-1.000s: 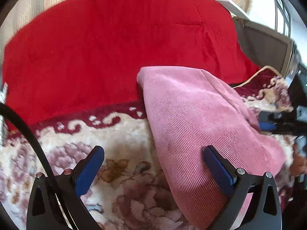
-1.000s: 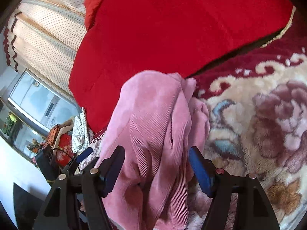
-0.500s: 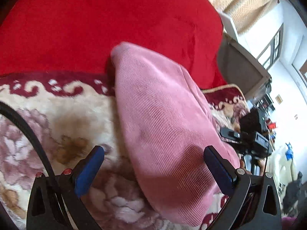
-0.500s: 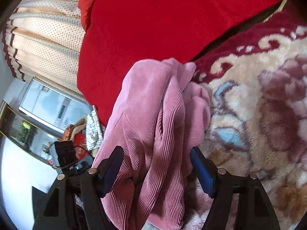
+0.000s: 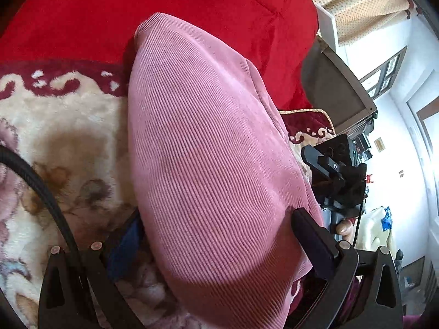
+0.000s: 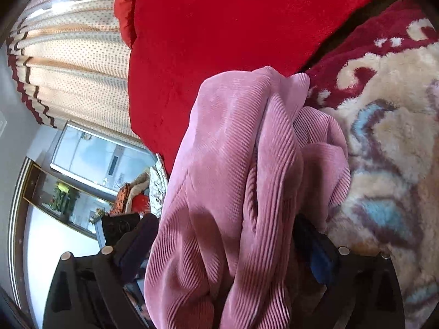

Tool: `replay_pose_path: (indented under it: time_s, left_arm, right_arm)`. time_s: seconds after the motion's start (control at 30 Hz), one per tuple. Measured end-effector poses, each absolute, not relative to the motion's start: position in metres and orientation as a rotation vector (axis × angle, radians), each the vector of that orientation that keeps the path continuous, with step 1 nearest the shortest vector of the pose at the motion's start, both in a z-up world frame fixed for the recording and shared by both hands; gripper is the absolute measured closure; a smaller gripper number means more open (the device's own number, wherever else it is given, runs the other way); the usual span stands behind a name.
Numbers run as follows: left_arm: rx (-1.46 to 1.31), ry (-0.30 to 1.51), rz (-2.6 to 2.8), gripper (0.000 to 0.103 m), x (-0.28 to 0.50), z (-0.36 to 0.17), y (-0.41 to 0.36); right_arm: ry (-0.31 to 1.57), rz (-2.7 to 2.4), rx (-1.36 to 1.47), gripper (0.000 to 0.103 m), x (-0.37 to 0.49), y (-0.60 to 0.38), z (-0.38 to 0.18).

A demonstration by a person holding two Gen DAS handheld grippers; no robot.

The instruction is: Fold large clothes

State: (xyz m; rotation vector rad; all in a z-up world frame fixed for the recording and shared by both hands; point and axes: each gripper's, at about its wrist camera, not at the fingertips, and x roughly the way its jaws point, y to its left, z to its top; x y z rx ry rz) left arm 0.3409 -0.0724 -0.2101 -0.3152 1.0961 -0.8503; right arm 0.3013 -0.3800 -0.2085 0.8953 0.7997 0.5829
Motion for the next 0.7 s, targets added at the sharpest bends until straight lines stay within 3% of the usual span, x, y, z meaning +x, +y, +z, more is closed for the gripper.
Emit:
replay_pose_path:
  time_s: [0.07,0.13,0.33,0.7]
  left_arm:
    - [-0.336,1.079,-0.857,0.000,0.340,-0.210,-0.073]
    - [-0.327,1.063,-0.852,0.000,0.337,-0.207,-0.073]
    - [-0.262,0.987,-0.834,0.006,0.330,-0.196,-0.081]
    - [-0.215,0.892,-0.791,0.017,0.312,-0.170,-0.089]
  right_arm:
    - [0.791,0.574,0.882,0.005,0.300,-0.376,-0.207]
    - [0.795,0.558,0.855,0.017,0.299,-0.372,-0.207]
    - [0.793,0.521,0.784,0.034,0.297,-0.362,-0.198]
    - [0.741,0.481,0.645,0.049,0.279,-0.340,-0.155]
